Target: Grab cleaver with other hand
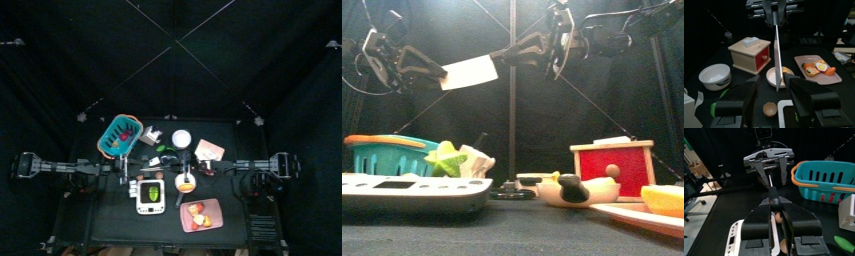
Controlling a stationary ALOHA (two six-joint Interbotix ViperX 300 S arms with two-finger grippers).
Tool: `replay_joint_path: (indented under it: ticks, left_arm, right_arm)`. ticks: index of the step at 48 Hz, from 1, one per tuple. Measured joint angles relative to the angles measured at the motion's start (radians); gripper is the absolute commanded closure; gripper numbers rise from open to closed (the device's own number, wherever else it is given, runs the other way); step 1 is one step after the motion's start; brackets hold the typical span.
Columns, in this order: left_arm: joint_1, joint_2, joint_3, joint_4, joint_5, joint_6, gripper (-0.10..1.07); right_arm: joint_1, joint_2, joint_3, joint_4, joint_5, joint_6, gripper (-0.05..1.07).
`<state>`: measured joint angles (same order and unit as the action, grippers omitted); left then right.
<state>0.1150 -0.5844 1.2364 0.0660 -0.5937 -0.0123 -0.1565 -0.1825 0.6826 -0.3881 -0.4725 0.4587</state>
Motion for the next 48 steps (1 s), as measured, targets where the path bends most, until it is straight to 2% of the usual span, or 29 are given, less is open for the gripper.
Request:
replay_joint_path:
  ticks: [26, 30, 42, 48]
  left_arm:
    - [-0.002, 0.043, -0.002, 0.000, -0.064, 0.002, 0.19]
    - [-0.002, 0.052, -0.003, -0.002, -0.074, 0.002, 0.24]
    - [-0.005, 0.061, -0.003, 0.002, -0.103, 0.005, 0.59]
    - [-0.005, 0.063, -0.003, 0.002, -0.103, 0.005, 0.64]
  right_arm:
    - [0.002, 0.002, 0.000, -0.002, -0.006, -0.002, 0.59]
    - [0.002, 0.002, 0.000, -0.002, -0.008, -0.002, 0.59]
    - [-0.003, 0.002, 0.000, -0.002, -0.008, -0.002, 0.59]
    - [-0.002, 0.002, -0.002, -0.002, -0.008, -0.002, 0.59]
